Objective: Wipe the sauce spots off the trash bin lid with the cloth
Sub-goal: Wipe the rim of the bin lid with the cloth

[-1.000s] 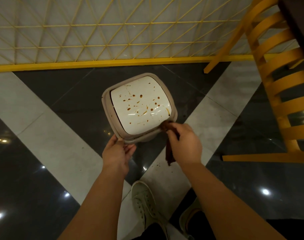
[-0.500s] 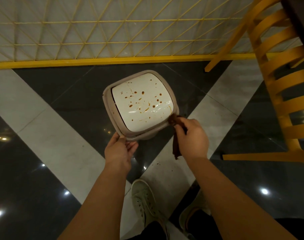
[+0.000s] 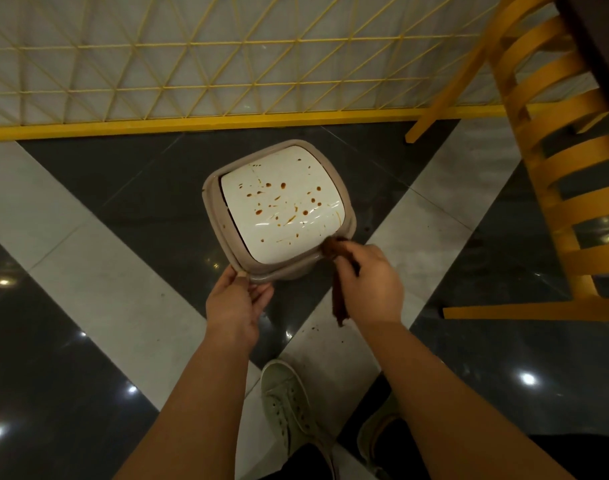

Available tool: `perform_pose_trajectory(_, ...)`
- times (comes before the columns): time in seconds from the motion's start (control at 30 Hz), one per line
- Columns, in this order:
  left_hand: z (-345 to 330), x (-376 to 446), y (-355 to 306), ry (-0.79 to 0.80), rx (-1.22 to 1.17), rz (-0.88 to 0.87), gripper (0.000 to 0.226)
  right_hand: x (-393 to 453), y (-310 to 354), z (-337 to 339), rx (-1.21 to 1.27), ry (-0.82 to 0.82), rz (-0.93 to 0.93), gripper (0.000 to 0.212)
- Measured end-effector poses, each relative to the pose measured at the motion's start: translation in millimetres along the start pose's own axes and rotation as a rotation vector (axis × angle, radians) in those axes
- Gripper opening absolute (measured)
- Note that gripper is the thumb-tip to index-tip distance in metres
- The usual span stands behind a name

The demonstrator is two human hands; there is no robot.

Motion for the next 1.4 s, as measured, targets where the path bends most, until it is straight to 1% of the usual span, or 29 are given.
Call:
perform_pose_trajectory(0.07, -0.8, 0.4, 0.4, 0.006, 0.009, 0.001, 0.036, 9.5, -6.3, 4.3, 0.058, -0.056, -0.146, 0.029)
perform_pose_trajectory(0.13, -2.1, 0.3, 1.2, 0.001, 0.008, 0.0, 0.037, 3.4, -1.4, -1.8, 0.111, -0.048, -0.195, 0.03)
perform_pose_trajectory(0.23, -3.2, -0.7, 2.6, -0.017, 0.003, -0.008, 0.037, -26.0, 15.2, -22.5, 0.039, 0.082, -0.032, 0.03)
perform_pose_trajectory(0.3, -2.4, -0.1, 3.0, -0.021, 0.009, -0.013, 0.038, -30.2, 15.5, -26.0, 0.023, 0.1, 0.024, 0.029)
perform_pose_trajectory(0.33, -2.0, 0.3, 2.7, -0.018, 0.011, -0.012, 0.038, -25.6, 12.9, -21.8, 0.033, 0.071, 0.007, 0.029)
perform_pose_trajectory(0.47, -1.8, 0.9, 1.2, 0.01, 0.019, -0.007, 0.037, 14.3, -7.0, 4.5, 0.099, -0.053, -0.183, 0.03)
perform_pose_trajectory(0.57, -2.7, 1.5, 1.0, 0.02, 0.026, -0.011, 0.036, 46.4, -9.3, 14.1, 0.067, -0.046, -0.257, 0.031)
perform_pose_trajectory(0.63, -4.1, 1.1, 0.5, 0.016, 0.025, -0.017, 0.036, 53.4, -5.6, 14.9, 0.09, -0.049, -0.299, 0.031)
perform_pose_trajectory(0.73, -6.4, -1.8, 0.9, 0.008, 0.022, -0.021, 0.037, 26.6, -4.7, 4.3, 0.186, -0.046, -0.271, 0.026)
perform_pose_trajectory(0.83, -6.1, -4.2, 0.1, 0.023, 0.021, -0.021, 0.039, -8.3, -5.1, -15.3, 0.253, 0.068, -0.208, 0.027)
perform_pose_trajectory(0.87, -5.2, -3.5, 0.1, 0.028, 0.024, -0.023, 0.039, -8.8, -4.3, -16.5, 0.309, 0.067, -0.232, 0.025)
perform_pose_trajectory(0.93, -4.1, -3.8, -0.6, 0.034, 0.026, -0.024, 0.038, -0.8, -0.8, -7.9, 0.489, -0.019, -0.345, 0.018)
perform_pose_trajectory(0.97, -4.4, -4.0, -0.8, 0.035, 0.024, -0.021, 0.038, 3.1, 1.4, -2.5, 0.574, -0.066, -0.368, 0.016)
perform_pose_trajectory(1.0, -5.1, -3.9, -0.7, 0.035, 0.021, -0.02, 0.038, 3.7, 6.2, 0.7, 0.611, -0.084, -0.347, 0.016)
perform_pose_trajectory(1.03, -6.4, -4.3, -0.9, 0.035, 0.021, -0.019, 0.038, 0.7, 12.9, 1.9, 0.613, -0.061, -0.293, 0.017)
perform_pose_trajectory(1.07, -7.7, -4.8, -0.6, 0.036, 0.022, -0.02, 0.038, -5.8, 18.7, -1.4, 0.572, -0.006, -0.224, 0.02)
perform_pose_trajectory(1.13, -9.7, -6.6, 0.6, 0.039, 0.025, -0.023, 0.038, -25.6, 24.4, -17.6, 0.39, 0.118, -0.095, 0.028)
perform_pose_trajectory(1.17, -9.5, -7.7, 0.8, 0.039, 0.023, -0.024, 0.038, -31.3, 21.5, -22.5, 0.334, 0.133, -0.074, 0.031)
perform_pose_trajectory(1.2, -8.6, -7.9, 0.9, 0.04, 0.016, -0.023, 0.038, -29.9, 16.7, -22.2, 0.343, 0.108, -0.098, 0.031)
perform_pose_trajectory(1.27, -6.5, -6.1, 0.4, 0.047, 0.007, -0.019, 0.037, -13.1, 2.7, -11.8, 0.434, -0.02, -0.198, 0.028)
perform_pose_trajectory(1.33, -5.8, -4.3, -0.5, 0.049, 0.014, -0.022, 0.036, 5.1, -6.0, 1.1, 0.44, -0.121, -0.269, 0.026)
perform_pose_trajectory(1.4, -7.9, -4.4, 0.0, 0.048, 0.019, -0.016, 0.036, 9.7, -3.5, 2.8, 0.43, -0.123, -0.269, 0.025)
Point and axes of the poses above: each hand's wrist, its own x-axis towards the middle knuckle, its own z-axis out of the back of the hand, y = z × x, the point moved 4 cm from there along x, towards the middle knuckle, and after that the axes turned 9 degrees about -z, right-handed, at the moved point
